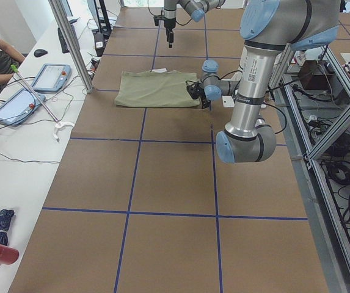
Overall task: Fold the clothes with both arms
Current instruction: 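Move the left gripper to the shirt's near corner while the right gripper withdraws, then move the right gripper to the shirt's near corner beside the left gripper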
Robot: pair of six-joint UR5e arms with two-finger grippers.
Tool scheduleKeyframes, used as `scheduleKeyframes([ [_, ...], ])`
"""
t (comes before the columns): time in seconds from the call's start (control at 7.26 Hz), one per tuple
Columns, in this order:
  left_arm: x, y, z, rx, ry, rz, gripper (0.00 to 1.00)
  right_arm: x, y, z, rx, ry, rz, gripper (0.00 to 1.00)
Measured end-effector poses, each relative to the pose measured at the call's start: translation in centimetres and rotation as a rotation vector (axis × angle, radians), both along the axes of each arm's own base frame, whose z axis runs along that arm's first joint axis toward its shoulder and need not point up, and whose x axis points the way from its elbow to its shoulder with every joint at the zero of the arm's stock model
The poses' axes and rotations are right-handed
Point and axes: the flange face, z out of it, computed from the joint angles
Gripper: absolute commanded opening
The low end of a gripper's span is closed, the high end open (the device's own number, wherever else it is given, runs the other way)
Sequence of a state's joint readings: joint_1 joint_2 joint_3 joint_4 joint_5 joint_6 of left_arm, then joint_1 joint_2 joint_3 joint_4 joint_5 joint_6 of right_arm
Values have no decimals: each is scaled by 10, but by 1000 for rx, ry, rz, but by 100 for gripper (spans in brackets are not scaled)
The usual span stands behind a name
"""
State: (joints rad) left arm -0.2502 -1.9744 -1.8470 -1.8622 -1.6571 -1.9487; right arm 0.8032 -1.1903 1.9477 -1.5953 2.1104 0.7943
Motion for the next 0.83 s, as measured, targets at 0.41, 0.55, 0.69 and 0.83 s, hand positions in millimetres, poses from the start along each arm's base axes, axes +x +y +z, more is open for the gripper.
scheduleKeyframes([
  [0.41,0,-6,0,7,-3,-19,70,-2,-1,3,-1,6,0,100],
  [0.55,0,-7,0,7,-5,-22,64,-3,0,3,-1,8,-2,100],
  [0.69,0,-7,0,7,-5,-23,57,-4,0,4,-2,9,-3,100],
  [0.83,1,-8,-1,7,-5,-25,48,-4,1,4,-3,9,-3,100],
])
